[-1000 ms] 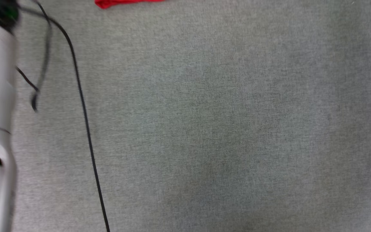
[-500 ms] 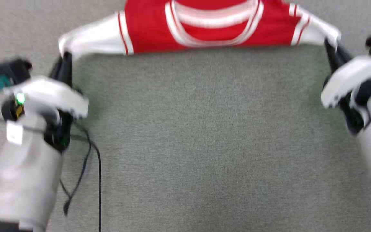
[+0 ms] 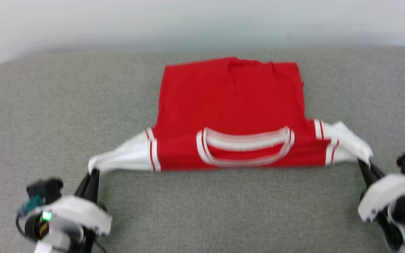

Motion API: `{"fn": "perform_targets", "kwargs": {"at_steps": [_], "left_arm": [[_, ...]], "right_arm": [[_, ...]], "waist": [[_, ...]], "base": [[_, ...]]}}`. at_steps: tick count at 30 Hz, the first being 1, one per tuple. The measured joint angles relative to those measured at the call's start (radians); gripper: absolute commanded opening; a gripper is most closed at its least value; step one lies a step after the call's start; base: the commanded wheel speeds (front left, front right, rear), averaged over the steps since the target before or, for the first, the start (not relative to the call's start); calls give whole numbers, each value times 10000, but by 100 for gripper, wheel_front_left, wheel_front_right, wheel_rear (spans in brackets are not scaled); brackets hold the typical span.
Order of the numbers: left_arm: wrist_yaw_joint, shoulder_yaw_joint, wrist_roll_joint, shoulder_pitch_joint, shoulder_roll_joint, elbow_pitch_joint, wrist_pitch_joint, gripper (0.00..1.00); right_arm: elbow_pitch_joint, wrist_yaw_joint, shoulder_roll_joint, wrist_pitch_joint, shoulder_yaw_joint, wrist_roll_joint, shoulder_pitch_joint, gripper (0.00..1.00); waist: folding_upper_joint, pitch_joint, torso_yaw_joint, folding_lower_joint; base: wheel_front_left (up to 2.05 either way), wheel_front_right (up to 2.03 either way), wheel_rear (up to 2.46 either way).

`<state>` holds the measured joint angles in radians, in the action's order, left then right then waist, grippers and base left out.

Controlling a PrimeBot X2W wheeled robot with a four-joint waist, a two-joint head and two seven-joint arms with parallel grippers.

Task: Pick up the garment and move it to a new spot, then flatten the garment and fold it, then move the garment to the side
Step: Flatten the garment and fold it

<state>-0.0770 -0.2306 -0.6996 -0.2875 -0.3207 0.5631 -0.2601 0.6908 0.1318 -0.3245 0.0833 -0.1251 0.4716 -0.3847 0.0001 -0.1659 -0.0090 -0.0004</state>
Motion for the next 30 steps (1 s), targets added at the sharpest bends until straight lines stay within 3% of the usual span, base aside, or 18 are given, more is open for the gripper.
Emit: {"fn": "perform_targets", "kwargs": {"at_steps": [7,15,25,26,27,28,29,30], "left_arm": [[594,90,-107,2129,-107,-1413,90,0],[1210,-67,-205,3900,-311,-3016,853,0],[1565,-153,-368,4880,-491,-4190,1340,0],[1567,-182,-330,4879,-502,-4278,1344,0],[1569,-240,-295,4877,-504,-4364,1361,0],[1569,-282,-259,4870,-493,-4447,1379,0],[1572,-324,-249,4859,-483,-4516,1400,0],[1569,-497,-184,4701,-430,-4688,1486,0]], "right_arm": [[-1852,2,545,-713,1480,-757,2572,0],[-4688,2,1804,-2272,3131,-2025,5449,0],[-7014,0,2560,-4065,3603,-2801,7391,0],[-7104,0,2581,-4194,3593,-2809,7432,12],[-7175,0,2615,-4205,3601,-2801,7436,37],[-7246,0,2631,-4232,3601,-2775,7432,100],[-7296,0,2635,-4224,3590,-2734,7420,100],[-7522,-8,2671,-3496,3799,-2533,6961,100]], "waist": [[0,832,83,0],[0,1452,346,1],[0,1798,628,3],[0,1806,638,3],[0,1814,648,3],[0,1821,659,3],[0,1826,676,3],[0,1794,758,4]], "base": [[0,0,0],[0,0,0],[0,0,0],[0,0,0],[0,0,0],[0,0,0],[0,0,0],[0,0,0]]}}
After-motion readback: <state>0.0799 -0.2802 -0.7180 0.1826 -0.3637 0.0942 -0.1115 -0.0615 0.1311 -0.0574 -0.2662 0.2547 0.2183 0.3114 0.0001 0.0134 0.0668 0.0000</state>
